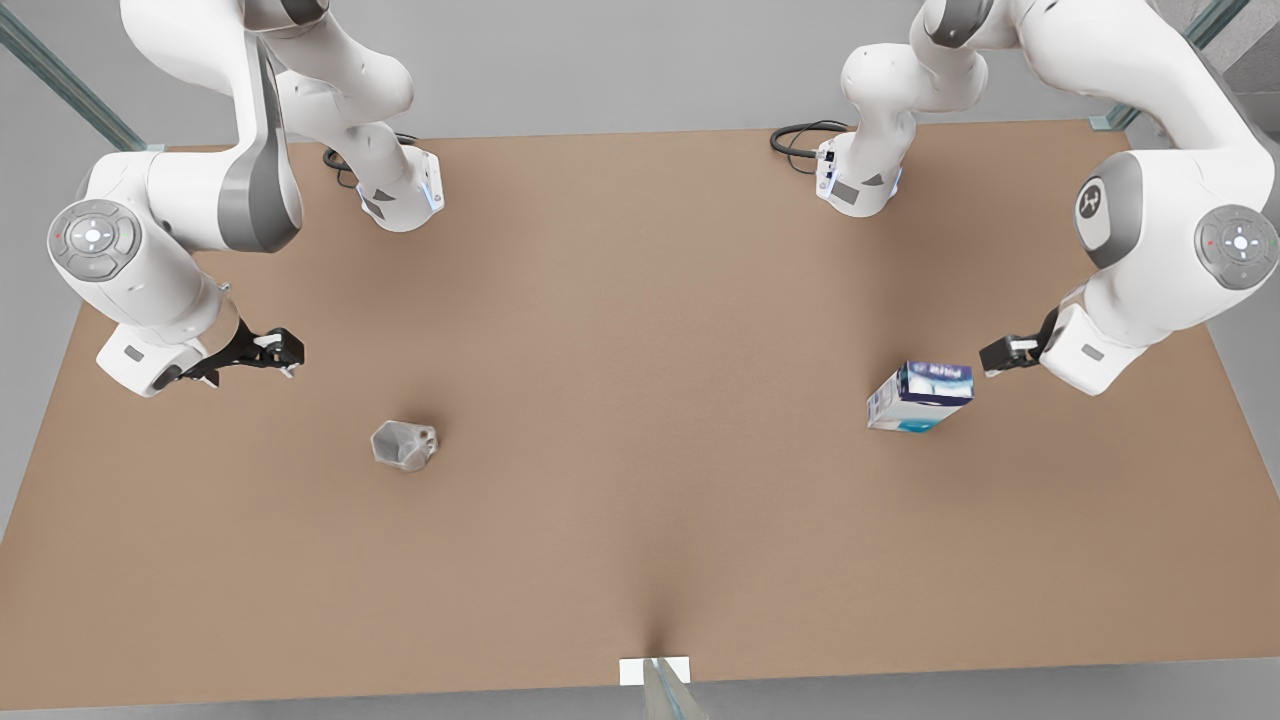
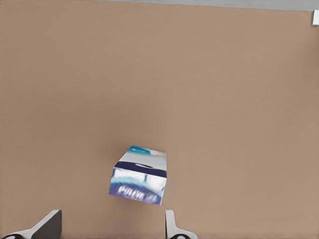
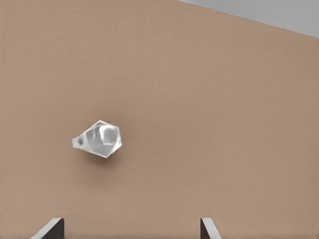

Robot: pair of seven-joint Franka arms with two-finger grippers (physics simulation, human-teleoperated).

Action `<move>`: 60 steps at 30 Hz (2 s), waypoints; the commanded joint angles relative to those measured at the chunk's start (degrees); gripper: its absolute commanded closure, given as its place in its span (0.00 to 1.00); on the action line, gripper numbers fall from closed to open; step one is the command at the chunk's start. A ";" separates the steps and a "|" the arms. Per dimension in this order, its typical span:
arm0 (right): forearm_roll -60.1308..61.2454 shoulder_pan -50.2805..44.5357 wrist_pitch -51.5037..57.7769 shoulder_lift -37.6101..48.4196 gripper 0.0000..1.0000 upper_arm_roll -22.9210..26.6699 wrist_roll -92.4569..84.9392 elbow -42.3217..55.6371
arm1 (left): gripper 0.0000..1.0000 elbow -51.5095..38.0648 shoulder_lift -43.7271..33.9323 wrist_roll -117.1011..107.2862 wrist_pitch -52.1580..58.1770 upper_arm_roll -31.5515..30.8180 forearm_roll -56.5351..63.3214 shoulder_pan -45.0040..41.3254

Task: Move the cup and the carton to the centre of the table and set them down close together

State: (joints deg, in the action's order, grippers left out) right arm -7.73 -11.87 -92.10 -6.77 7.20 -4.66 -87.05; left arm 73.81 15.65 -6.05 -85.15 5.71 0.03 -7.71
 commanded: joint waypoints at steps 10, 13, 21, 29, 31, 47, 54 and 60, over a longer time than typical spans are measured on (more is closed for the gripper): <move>2.37 0.27 -9.93 -10.45 0.00 -0.87 7.03 -10.15 | 0.01 -1.13 1.31 38.11 -1.16 -2.28 0.33 -0.90; 2.55 -0.17 -15.12 -13.62 0.00 -1.22 7.38 -12.44 | 0.00 0.80 2.19 61.50 -0.63 -2.46 0.42 -0.11; 2.90 2.21 -19.61 -18.19 0.00 -2.89 -1.41 -12.44 | 0.00 2.04 1.84 94.99 -11.79 -8.17 6.83 -0.02; 3.78 2.82 -22.95 -21.61 0.00 -3.77 -3.96 -12.18 | 0.00 12.67 -1.50 97.19 -11.09 -8.96 3.75 -1.25; 3.95 3.17 -23.21 -21.79 0.00 -3.77 -3.96 -12.26 | 0.00 13.73 -2.03 97.10 -16.10 -8.78 6.21 0.68; 6.33 3.61 -26.64 -25.92 0.00 -3.77 -4.04 -12.09 | 0.00 29.11 -6.33 93.15 -20.49 -17.13 7.27 11.49; 6.77 3.44 -28.04 -27.06 0.26 -3.77 -3.96 -12.00 | 0.00 37.19 -7.21 93.15 -33.50 -17.31 8.15 17.03; 8.79 3.70 -27.60 -27.06 0.75 -3.77 -3.69 -12.44 | 0.00 42.38 -10.11 93.85 -34.03 -17.31 7.80 17.64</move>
State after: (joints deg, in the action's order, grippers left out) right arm 1.05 -8.05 -119.71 -33.84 3.38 -8.35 -99.49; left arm 116.87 5.11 87.65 -119.37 -11.59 7.73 9.93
